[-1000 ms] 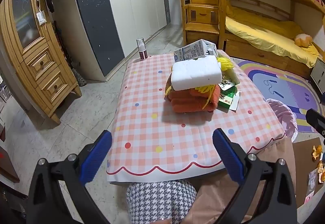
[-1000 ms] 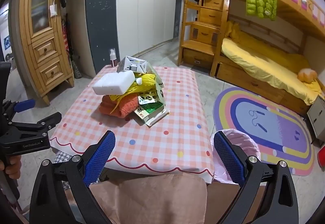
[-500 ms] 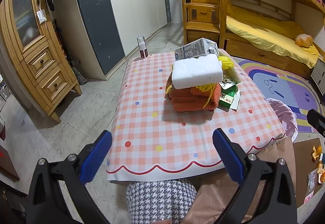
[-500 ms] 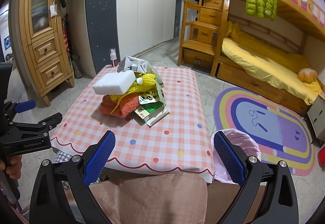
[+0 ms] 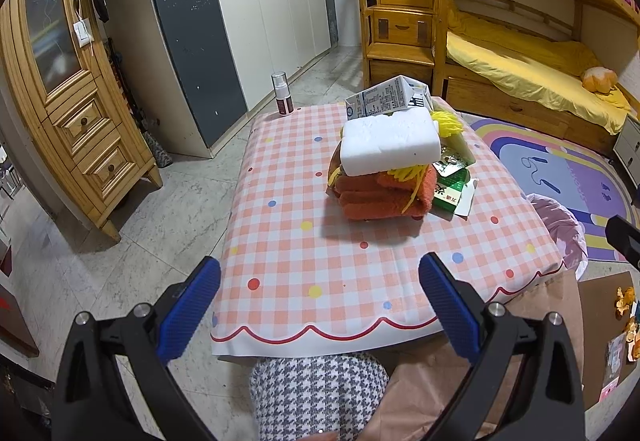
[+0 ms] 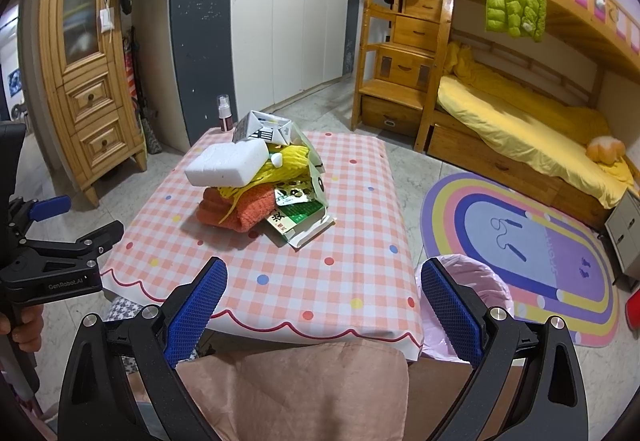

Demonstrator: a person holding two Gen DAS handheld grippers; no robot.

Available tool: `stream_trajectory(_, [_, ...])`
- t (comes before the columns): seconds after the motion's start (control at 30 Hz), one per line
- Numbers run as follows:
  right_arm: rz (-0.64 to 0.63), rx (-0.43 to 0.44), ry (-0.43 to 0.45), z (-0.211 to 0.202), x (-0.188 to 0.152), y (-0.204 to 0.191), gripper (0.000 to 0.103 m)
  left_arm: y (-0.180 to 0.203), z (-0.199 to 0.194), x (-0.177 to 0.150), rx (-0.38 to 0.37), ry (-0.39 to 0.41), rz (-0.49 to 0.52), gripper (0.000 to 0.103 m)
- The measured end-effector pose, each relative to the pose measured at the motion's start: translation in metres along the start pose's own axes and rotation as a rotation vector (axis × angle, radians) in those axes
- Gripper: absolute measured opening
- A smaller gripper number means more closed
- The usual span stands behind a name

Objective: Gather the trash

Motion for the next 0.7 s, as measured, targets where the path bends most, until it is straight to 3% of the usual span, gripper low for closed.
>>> stream_trajectory(0.7, [-0.003, 0.002, 0.000, -0.0005, 0.0000, -0.0009, 0.096, -0.0016, -0.0007, 0.0007, -0.002, -0.004, 0.001, 0.096])
Point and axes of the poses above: each gripper's, at about its wrist camera, not at the fingertips, and z roughly the way its jaws point, y to its right, x to its top, the point moved 10 cm from there along z, roughly the way its jaws point, and after that the axes turned 13 degrees about x, right-handed, at the moved point
